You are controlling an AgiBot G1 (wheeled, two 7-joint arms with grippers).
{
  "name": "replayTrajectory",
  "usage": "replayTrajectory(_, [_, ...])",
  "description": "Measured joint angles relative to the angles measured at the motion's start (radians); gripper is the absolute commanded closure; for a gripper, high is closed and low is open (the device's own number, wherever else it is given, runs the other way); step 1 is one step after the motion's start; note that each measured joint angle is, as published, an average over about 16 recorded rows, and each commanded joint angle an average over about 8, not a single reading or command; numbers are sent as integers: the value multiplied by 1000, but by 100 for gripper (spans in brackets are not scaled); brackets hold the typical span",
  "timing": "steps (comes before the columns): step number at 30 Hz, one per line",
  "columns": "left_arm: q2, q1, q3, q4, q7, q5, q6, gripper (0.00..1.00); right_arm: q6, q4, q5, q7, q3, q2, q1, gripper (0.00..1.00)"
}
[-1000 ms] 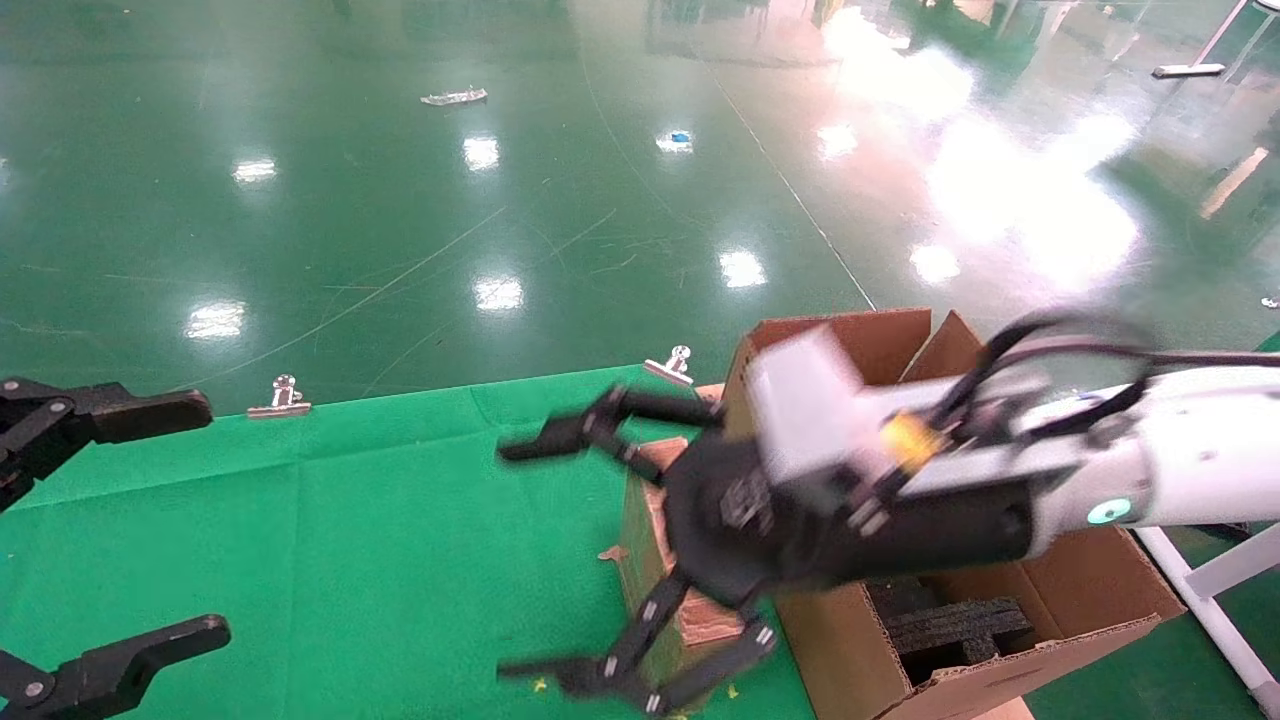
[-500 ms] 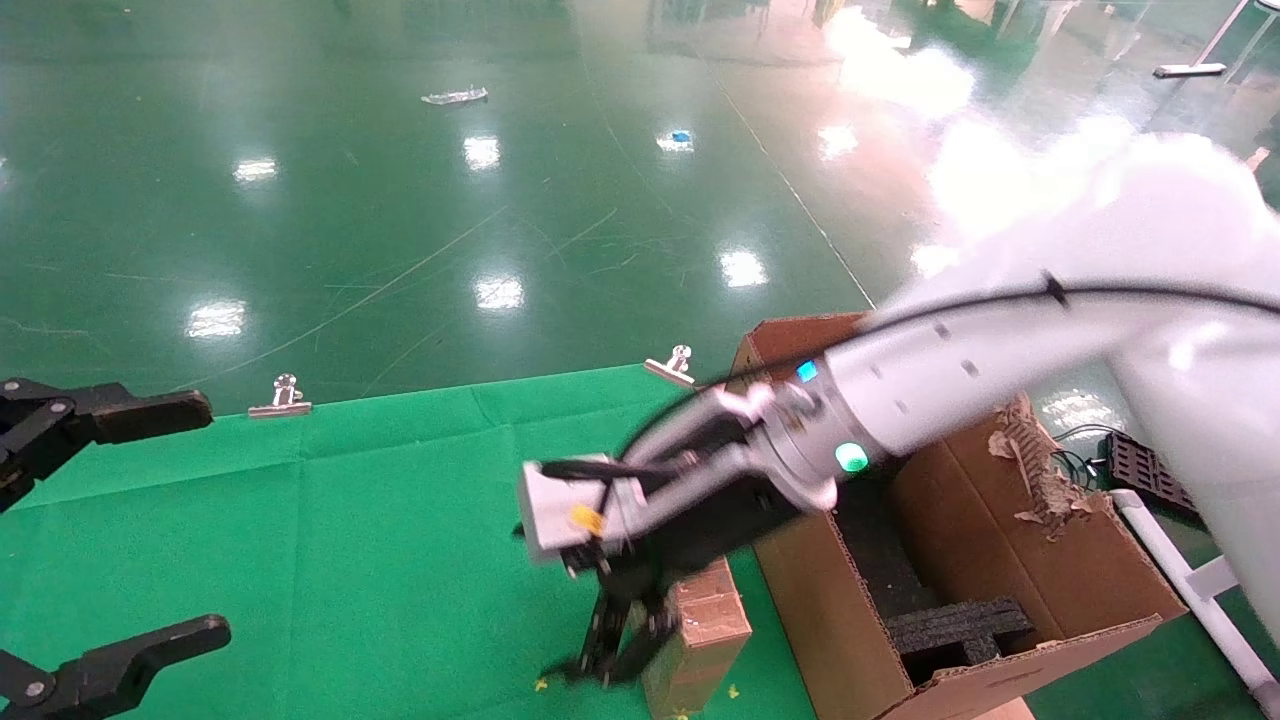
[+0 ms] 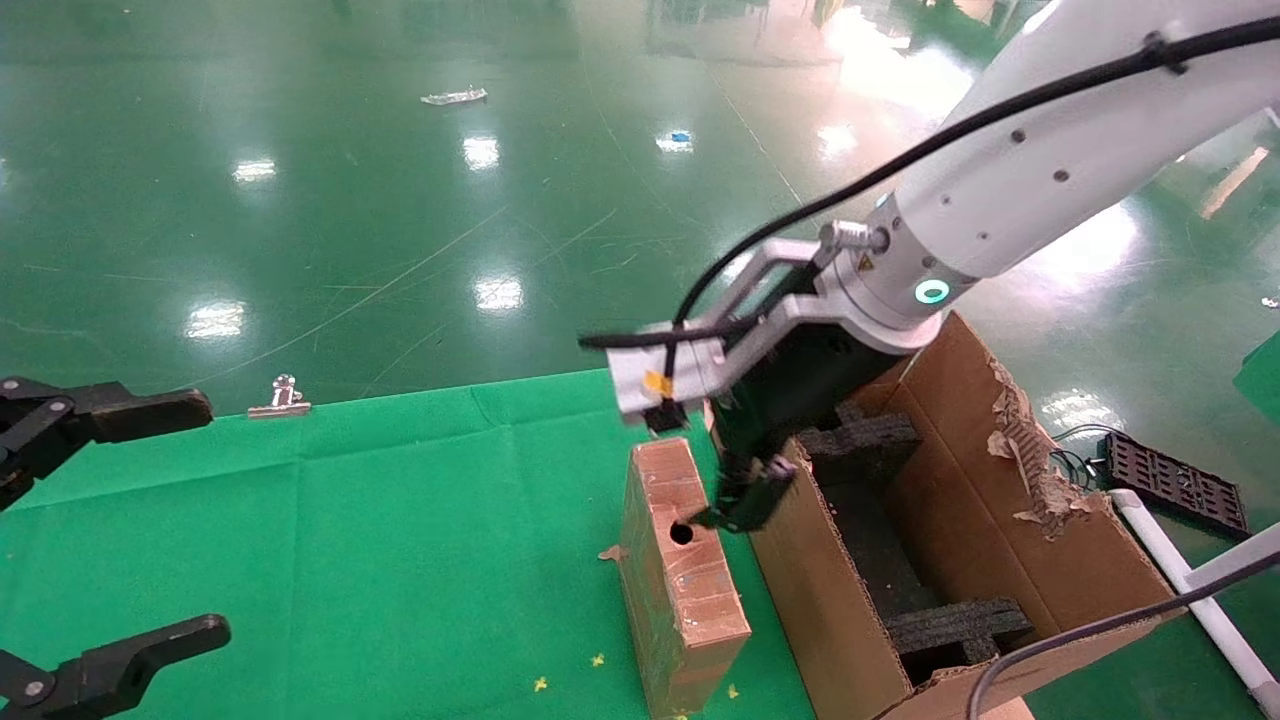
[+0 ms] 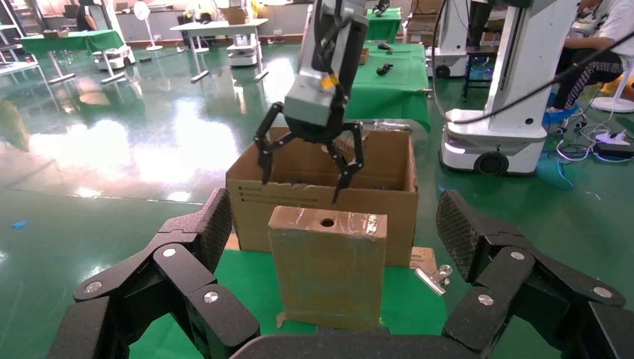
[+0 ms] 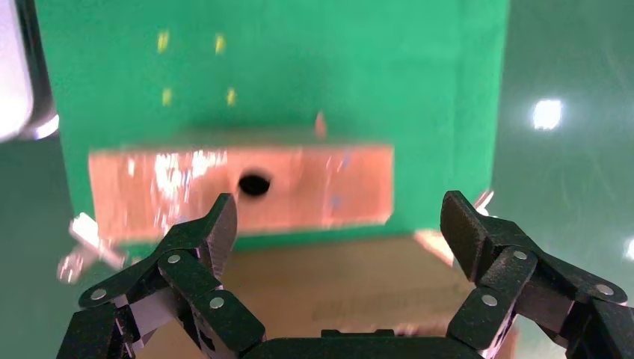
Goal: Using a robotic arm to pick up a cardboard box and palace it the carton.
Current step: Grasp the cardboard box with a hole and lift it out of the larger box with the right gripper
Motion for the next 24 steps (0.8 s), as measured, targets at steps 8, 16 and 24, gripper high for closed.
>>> replayTrajectory(8, [0,0,1,0,0,0,0,0,22,4,15,35,-173,-27,78,0])
replayTrajectory(16, [0,0,1,0,1,-1,-1,0,44,-2,54,119,-236,-33,103,0])
replayTrajectory(24, [-1,0,2,0,1,-1,-1,0,41,-80,133,391,-259,-7,115,0])
